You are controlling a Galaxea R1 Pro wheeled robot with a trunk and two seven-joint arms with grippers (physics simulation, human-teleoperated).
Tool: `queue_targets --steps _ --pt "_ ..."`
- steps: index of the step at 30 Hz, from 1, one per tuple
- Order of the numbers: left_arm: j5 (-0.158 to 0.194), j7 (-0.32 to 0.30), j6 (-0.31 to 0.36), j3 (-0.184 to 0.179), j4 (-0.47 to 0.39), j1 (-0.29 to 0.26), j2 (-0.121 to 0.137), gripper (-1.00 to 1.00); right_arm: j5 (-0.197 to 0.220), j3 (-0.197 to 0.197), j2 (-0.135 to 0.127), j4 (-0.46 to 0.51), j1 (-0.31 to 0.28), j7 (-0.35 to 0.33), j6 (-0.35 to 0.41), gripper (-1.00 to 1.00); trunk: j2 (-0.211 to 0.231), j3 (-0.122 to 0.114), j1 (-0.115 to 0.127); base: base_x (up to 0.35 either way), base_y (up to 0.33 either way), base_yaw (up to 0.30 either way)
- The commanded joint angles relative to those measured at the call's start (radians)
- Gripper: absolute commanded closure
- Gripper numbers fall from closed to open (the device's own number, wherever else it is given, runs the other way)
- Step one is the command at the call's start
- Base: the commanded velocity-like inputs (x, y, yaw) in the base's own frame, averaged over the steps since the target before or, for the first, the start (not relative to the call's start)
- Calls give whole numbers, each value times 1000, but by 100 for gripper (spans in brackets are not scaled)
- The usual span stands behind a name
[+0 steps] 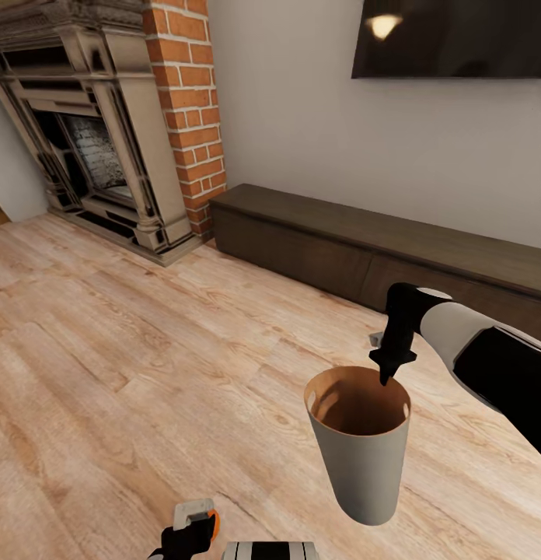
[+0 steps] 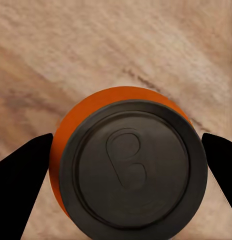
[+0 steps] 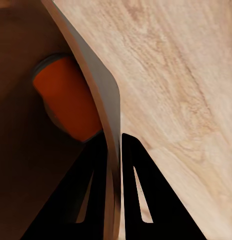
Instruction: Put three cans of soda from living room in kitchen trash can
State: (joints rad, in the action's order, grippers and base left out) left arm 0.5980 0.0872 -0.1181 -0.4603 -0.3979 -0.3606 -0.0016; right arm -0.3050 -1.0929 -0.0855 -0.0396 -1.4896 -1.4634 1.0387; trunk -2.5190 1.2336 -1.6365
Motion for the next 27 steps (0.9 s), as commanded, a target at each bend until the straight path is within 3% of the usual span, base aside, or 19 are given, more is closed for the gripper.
queue_targets --steps 1,27 --pt "0 1 0 1 1 0 0 100 9 11 1 0 0 -8 8 100 0 -4 0 0 0 0" --pt "0 7 5 2 -3 0 0 100 10 9 1 1 -1 -9 8 100 6 -105 12 0 0 0"
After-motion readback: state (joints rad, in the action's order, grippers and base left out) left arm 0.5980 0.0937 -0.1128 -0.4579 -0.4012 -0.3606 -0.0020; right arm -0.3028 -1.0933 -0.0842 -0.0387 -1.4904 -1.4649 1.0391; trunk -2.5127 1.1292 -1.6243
